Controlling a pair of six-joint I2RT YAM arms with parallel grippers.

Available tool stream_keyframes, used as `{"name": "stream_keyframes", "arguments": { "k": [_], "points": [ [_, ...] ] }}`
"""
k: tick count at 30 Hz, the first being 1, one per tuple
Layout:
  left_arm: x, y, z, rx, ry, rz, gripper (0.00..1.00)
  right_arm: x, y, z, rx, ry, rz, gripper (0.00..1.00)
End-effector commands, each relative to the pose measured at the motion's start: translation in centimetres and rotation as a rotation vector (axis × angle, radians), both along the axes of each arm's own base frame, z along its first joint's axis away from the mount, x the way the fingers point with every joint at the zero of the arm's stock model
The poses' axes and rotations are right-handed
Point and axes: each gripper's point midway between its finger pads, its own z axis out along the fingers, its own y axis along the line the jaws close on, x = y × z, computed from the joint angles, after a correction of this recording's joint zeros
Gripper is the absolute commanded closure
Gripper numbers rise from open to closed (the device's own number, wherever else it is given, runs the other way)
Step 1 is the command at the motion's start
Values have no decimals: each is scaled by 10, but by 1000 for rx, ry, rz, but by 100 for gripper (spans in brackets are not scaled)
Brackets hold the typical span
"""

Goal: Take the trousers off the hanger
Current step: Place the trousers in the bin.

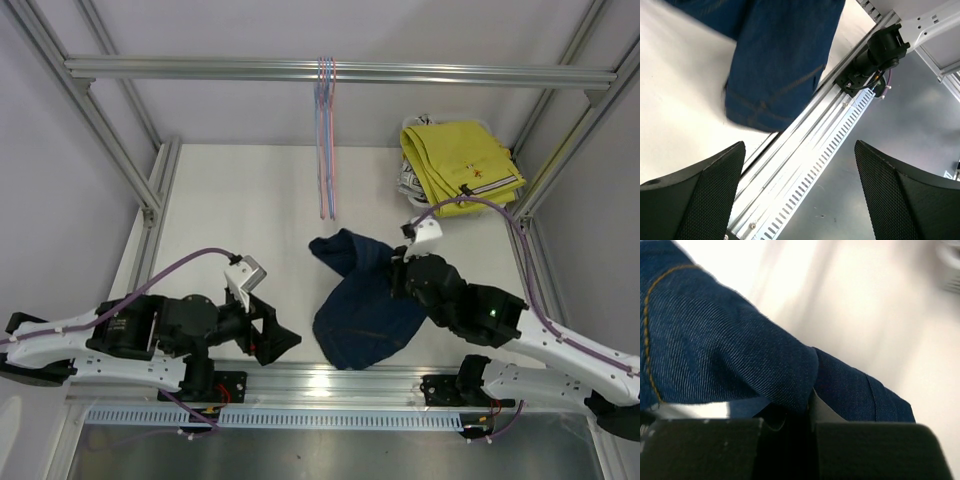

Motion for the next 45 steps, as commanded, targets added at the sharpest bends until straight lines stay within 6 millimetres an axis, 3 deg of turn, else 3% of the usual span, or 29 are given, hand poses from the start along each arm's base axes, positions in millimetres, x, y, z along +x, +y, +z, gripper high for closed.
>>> {"name": "stream_keyframes", "arguments": {
  "k": [1, 9, 17, 19, 20, 21, 22, 25, 26, 27, 29, 30, 35, 37, 38, 45],
  "points": [
    [1, 2, 20, -40, -14, 4, 6, 25, -60, 46, 174, -119, -414, 100],
    [8, 1, 39, -33, -75, 8, 1, 25, -135, 70, 304, -225, -814, 100],
    [20, -4, 54, -24, -160, 36, 1, 28, -173, 116, 433, -414, -1051, 100],
    [24, -6, 56, -15, -181, 46, 1, 32, -184, 121, 319, -451, -1103, 100],
    [26, -6, 57, -9, -192, 53, 1, 39, -177, 134, 421, -451, -1134, 100],
    [28, -6, 57, -4, -210, 55, 1, 46, -172, 131, 390, -430, -1109, 100],
    [30, -7, 59, -10, -219, 62, 1, 55, -178, 143, 363, -444, -1122, 100],
    [37, -4, 64, -10, -264, 91, 0, 80, -168, 152, 356, -449, -1001, 100],
    [40, -3, 66, -11, -273, 103, 1, 87, -175, 154, 333, -456, -1017, 100],
    [44, -1, 69, -10, -294, 121, 1, 99, -166, 152, 294, -447, -977, 100],
    [49, -1, 77, -33, -319, 143, 1, 110, -167, 165, 244, -460, -968, 100],
    [54, 1, 78, -24, -348, 165, 1, 120, -157, 162, 209, -454, -936, 100],
    [73, -2, 92, -40, -435, 245, 1, 149, -146, 181, 94, -510, -853, 100],
    [78, -4, 89, -27, -455, 258, 0, 164, -140, 176, 19, -504, -829, 100],
    [83, -4, 89, -27, -462, 276, 1, 168, -140, 187, -30, -534, -818, 100],
    [95, -7, 68, -20, -457, 285, 1, 201, -140, 203, -267, -597, -797, 100]
  ]
}}
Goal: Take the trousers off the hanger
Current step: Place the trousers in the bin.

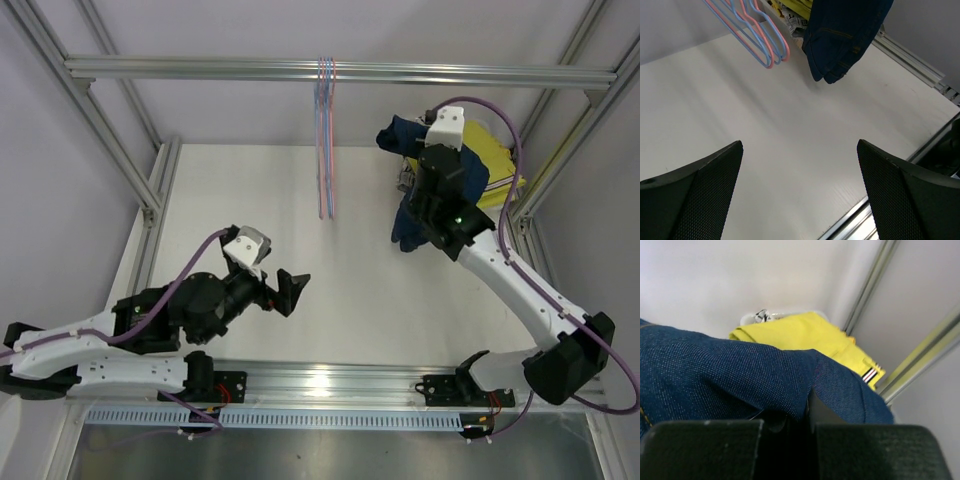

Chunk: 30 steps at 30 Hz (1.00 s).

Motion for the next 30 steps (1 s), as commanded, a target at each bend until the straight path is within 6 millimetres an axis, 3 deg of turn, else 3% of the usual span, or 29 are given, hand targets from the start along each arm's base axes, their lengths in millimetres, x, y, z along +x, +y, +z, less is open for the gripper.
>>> {"name": "stream_keyframes", "arguments": {
  "k": [1, 8, 16, 30],
  "points": [
    [5, -6, 4, -40, -27, -12, 1, 9, -13, 69, -90, -142, -27, 100],
    [10, -5, -11, -10, -14, -3, 0, 32, -35, 62, -280, -73, -116, 100],
    [9, -13, -30, 28, 13, -28, 1, 69, -43, 26, -535, 27, -154, 100],
    [3, -18, -37, 31, 54, -55, 0, 124, -99, -6, -610, 118, -291, 100]
  ]
}}
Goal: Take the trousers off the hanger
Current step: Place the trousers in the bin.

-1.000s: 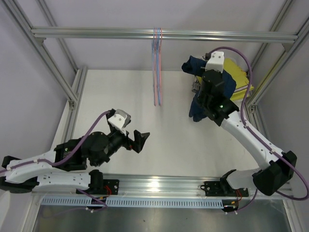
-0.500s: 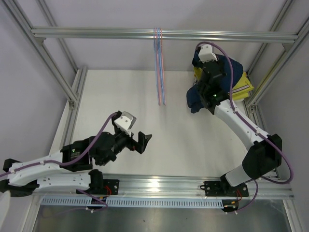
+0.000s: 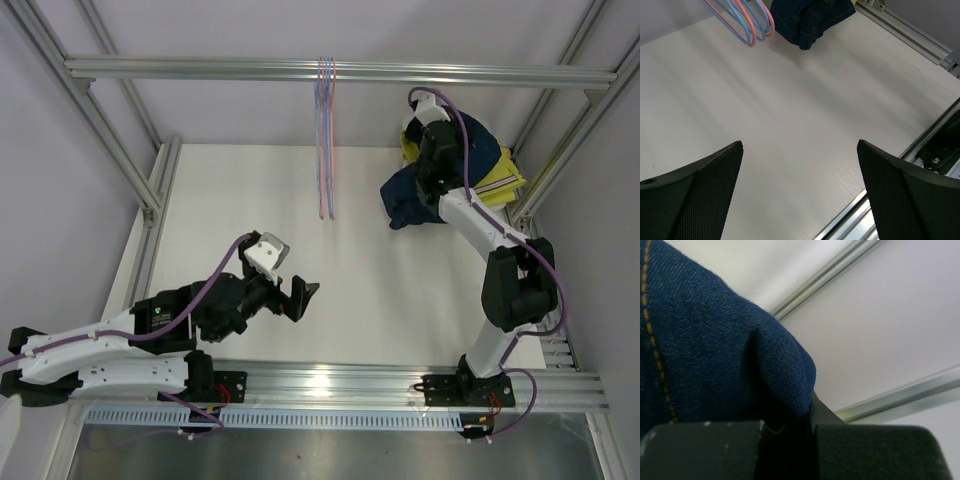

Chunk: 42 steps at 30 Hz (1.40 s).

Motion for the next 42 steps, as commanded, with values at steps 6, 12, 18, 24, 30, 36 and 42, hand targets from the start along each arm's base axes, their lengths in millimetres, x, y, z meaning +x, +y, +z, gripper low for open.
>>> {"name": "stream_keyframes", "arguments": {
  "k": [6, 12, 18, 24, 30, 36, 42],
  "points": [
    [-4, -6, -1, -16, 34, -24, 1, 26, -47, 41, 21, -136, -118, 100],
    [-7, -8, -1, -17, 45, -42, 1, 50, -73, 26, 30, -127, -191, 100],
    [-7, -11, -6, 1, 52, -44, 1, 72, -95, -24, 38, -86, -265, 100],
    [-5, -12, -9, 23, 52, -31, 0, 88, -111, -103, 48, 17, -305, 100],
    [-4, -10, -9, 26, 49, -24, 1, 79, -110, -155, 71, 82, -302, 100],
    [-3, -9, -9, 30, 51, -18, 1, 72, -109, -172, 95, 107, -315, 81],
    [-3, -5, -5, 16, 44, -10, 1, 73, -109, -113, 189, 44, -335, 36]
  ]
}}
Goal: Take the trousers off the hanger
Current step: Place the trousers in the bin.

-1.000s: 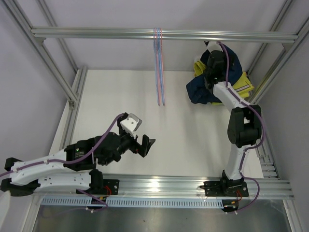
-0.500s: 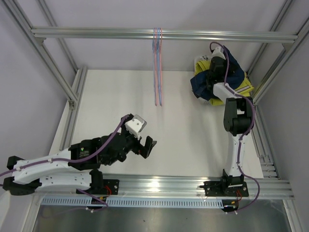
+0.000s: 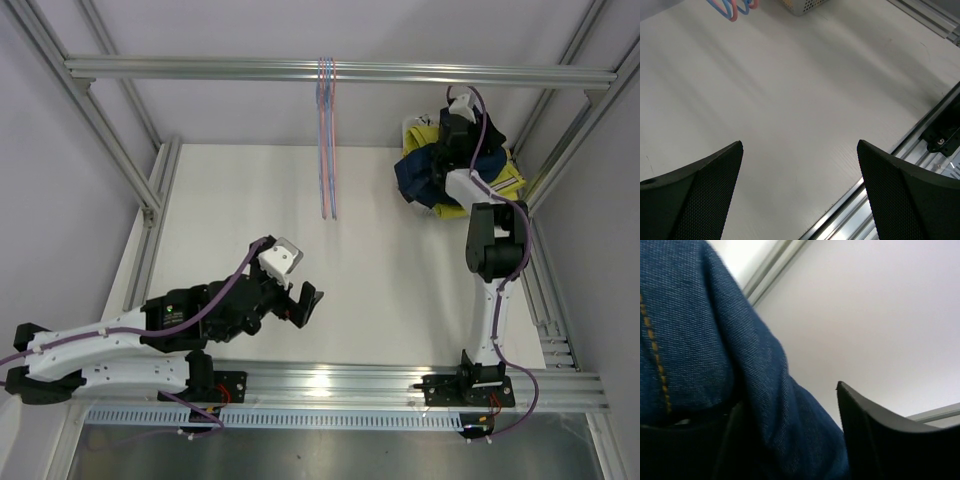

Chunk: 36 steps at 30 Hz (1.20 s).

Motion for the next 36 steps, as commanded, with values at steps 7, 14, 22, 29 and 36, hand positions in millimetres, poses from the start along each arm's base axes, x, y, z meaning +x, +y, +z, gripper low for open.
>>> {"name": "stream_keyframes", "arguments": {
  "k": [7, 14, 22, 29, 36],
  "points": [
    [4, 11, 25, -76, -24, 38, 1, -17, 1, 71, 168, -41, -8, 27],
    [5, 13, 26, -75, -32, 48, 0, -46, 13, 104, 200, -47, 12, 18],
    [7, 15, 25, -66, -38, 58, 1, -69, 12, 117, 226, -64, 1, 0],
    [7, 14, 24, -58, -38, 61, 1, -94, 11, 126, 261, -86, -39, 1],
    [9, 17, 25, -62, -48, 72, 1, -135, 40, 150, 285, -130, 10, 1]
  ]
}}
